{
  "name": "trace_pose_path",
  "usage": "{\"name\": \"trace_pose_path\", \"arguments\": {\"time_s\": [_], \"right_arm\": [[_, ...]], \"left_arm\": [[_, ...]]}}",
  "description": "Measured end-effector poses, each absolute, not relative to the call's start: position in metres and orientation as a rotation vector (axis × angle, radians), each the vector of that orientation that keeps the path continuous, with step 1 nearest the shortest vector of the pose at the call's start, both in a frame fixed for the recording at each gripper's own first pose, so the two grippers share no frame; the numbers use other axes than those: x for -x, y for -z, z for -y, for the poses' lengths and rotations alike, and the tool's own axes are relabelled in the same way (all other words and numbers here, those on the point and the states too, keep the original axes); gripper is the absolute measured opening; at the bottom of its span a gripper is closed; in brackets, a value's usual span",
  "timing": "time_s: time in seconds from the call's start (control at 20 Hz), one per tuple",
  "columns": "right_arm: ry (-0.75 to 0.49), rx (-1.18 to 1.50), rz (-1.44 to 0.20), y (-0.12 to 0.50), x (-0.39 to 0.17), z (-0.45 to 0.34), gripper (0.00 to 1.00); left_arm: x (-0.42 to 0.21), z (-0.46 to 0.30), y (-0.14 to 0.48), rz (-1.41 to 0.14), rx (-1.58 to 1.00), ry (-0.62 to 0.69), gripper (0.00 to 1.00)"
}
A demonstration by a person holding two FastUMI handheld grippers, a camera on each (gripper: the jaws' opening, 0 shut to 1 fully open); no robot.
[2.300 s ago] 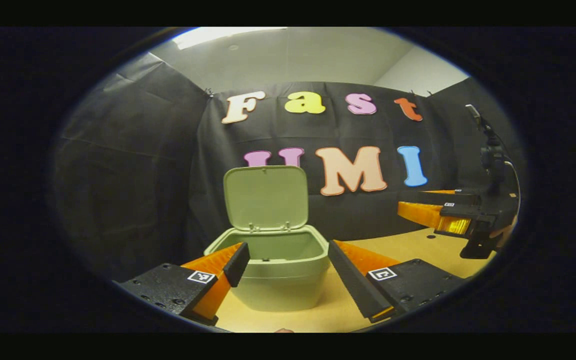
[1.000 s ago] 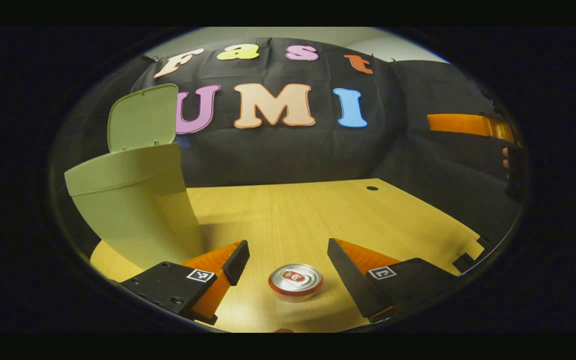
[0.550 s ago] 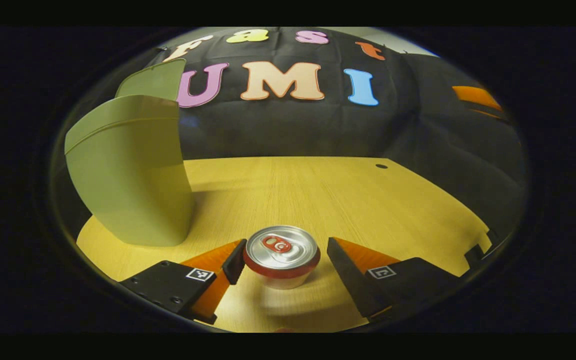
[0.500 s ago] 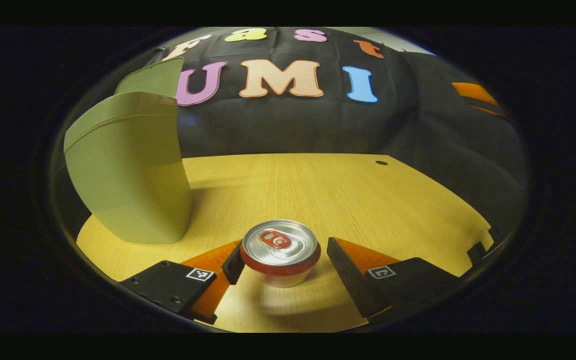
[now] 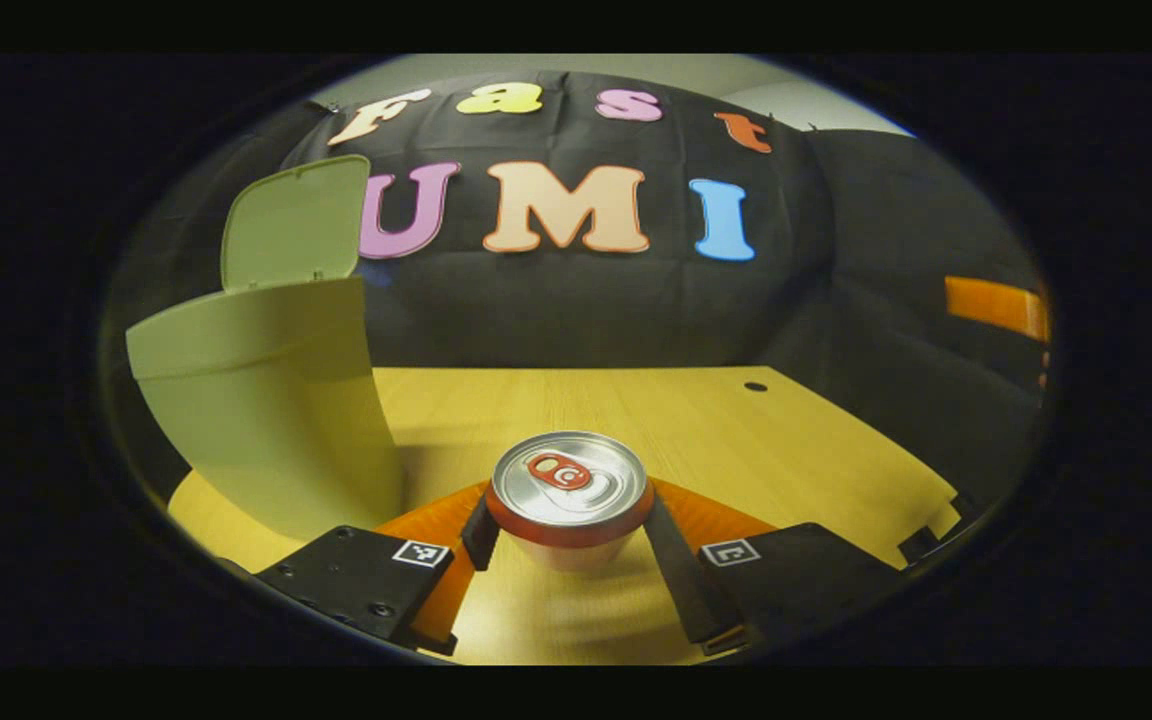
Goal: Press the lid of the desktop garbage bin to open it, pick up the crumpled paper on the desktop and throw it into the bin, then pick up the pop can on the desktop and drop it into the bin, and finally close the garbage bin lid.
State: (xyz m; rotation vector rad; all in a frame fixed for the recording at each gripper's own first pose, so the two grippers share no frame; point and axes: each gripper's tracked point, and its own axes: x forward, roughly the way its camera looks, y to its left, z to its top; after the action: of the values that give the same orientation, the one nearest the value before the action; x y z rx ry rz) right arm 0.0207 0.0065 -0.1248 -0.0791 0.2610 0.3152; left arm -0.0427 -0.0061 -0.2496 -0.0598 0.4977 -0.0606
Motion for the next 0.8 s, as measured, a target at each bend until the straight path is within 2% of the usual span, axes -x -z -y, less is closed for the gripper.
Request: {"name": "trace_pose_path", "arguments": {"time_s": [0.45,0.8], "right_arm": [[-0.294,0.021,-0.266,0.132,-0.002,-0.027,0.98],[-0.262,-0.02,-0.283,0.138,0.002,-0.031,0.98]], "left_arm": [[-0.017,-0.03,0.145,-0.309,-0.003,0.077,0.76],[-0.045,-0.073,0.095,-0.205,-0.05,0.037,0.76]]}}
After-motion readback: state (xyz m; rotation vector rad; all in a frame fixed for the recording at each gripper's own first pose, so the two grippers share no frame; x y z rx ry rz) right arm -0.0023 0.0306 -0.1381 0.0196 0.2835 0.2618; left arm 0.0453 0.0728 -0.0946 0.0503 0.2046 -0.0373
